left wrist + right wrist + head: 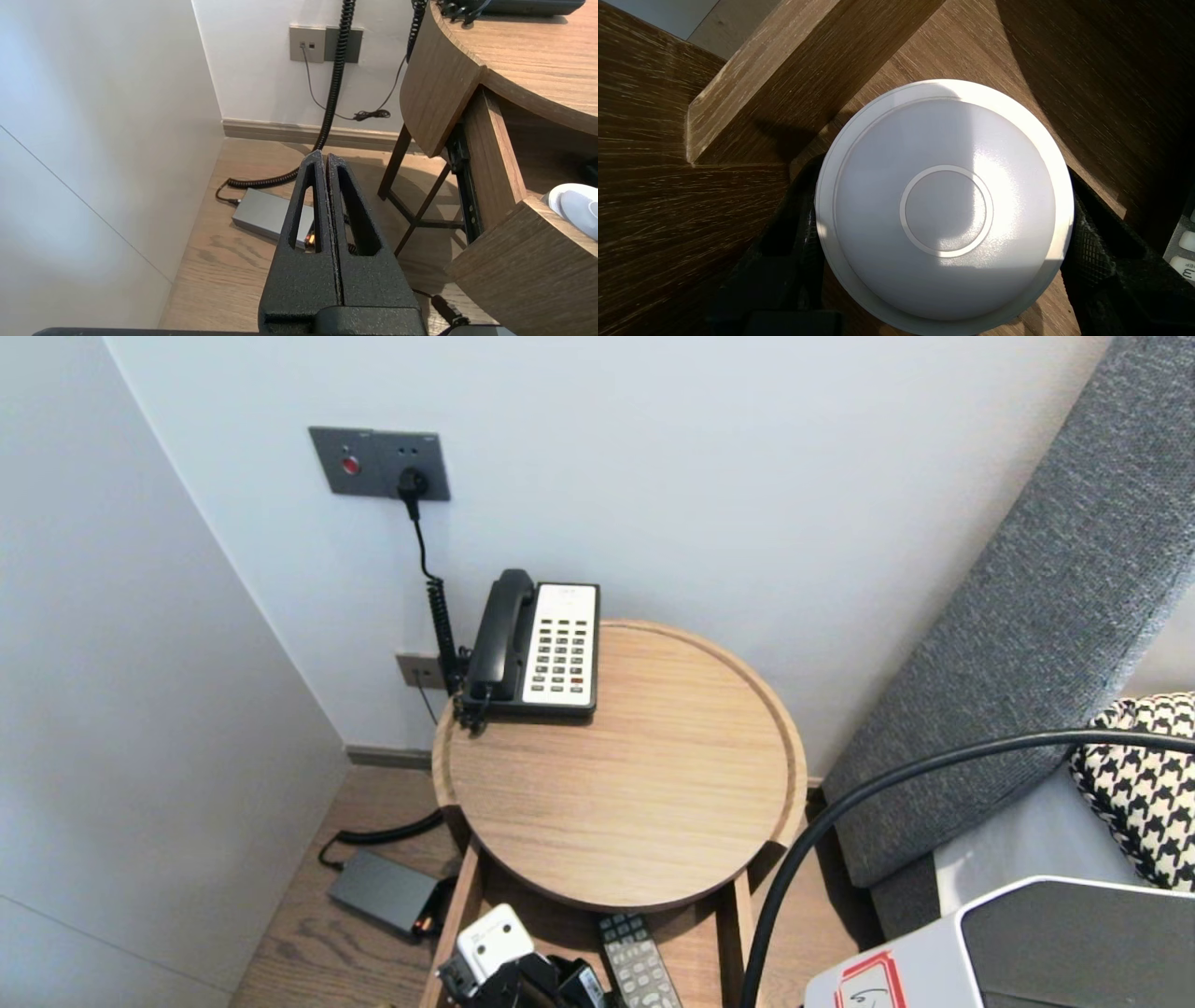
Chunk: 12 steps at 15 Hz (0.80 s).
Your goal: Put the remote controls on the table in the drawer one by one
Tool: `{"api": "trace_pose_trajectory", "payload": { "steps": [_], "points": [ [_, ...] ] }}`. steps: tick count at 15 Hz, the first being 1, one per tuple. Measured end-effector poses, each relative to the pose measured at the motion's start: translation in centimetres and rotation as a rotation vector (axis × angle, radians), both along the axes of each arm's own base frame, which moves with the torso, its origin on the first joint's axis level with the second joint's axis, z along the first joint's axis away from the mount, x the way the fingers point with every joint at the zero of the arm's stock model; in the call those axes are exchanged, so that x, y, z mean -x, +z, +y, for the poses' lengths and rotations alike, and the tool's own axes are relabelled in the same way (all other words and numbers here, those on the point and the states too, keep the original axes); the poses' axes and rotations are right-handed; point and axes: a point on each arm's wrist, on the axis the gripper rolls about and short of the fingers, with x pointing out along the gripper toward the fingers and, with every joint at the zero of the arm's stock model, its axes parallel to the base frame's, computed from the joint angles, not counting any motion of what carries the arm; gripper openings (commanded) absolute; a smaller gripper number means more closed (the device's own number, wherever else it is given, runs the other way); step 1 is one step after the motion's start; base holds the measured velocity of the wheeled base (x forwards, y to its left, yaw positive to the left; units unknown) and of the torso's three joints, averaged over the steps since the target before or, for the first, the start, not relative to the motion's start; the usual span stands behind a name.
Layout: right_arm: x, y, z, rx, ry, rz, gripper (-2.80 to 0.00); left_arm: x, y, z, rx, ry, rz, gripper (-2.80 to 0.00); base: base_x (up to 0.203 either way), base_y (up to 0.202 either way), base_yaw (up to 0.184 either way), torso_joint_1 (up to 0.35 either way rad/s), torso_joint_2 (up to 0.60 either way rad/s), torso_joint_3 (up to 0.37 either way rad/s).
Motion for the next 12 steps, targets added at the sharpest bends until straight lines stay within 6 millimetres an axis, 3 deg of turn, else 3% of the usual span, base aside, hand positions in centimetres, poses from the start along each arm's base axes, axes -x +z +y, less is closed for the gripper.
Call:
{"api": "trace_pose_trajectory", "payload": {
  "steps": [12],
  "points": [
    [0.1,-0.25,-0.2,0.003,0.006,-0.004,-2.8,0.0,0.0,0.0,0.0,0.0,0.0,-2.8,0.0,0.0,0.0,0.0,0.0,0.0]
  ]
}}
